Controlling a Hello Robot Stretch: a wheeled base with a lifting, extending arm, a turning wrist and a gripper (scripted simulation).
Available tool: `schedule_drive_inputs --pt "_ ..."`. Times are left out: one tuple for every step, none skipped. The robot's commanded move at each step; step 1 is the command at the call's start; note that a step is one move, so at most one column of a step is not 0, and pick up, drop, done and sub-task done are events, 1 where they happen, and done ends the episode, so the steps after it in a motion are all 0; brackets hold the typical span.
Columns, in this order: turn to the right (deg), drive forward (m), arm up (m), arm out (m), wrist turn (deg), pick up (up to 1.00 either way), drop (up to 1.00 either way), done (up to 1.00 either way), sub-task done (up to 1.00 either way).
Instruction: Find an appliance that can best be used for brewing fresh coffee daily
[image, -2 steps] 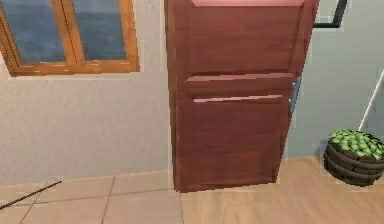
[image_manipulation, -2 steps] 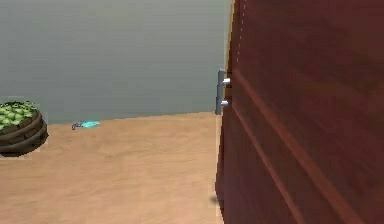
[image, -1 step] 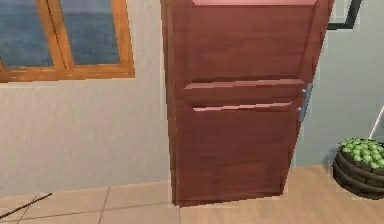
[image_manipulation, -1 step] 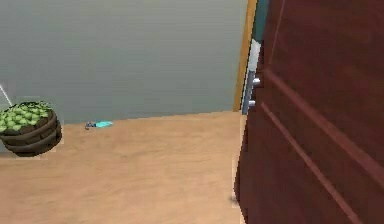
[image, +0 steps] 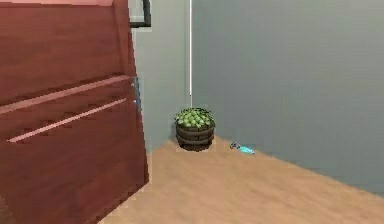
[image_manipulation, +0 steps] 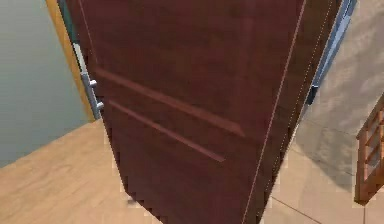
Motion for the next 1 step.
schedule_drive_inputs --pt "39.0 0.00 0.00 0.00 0.0 0.00 0.00 0.00 0.00"
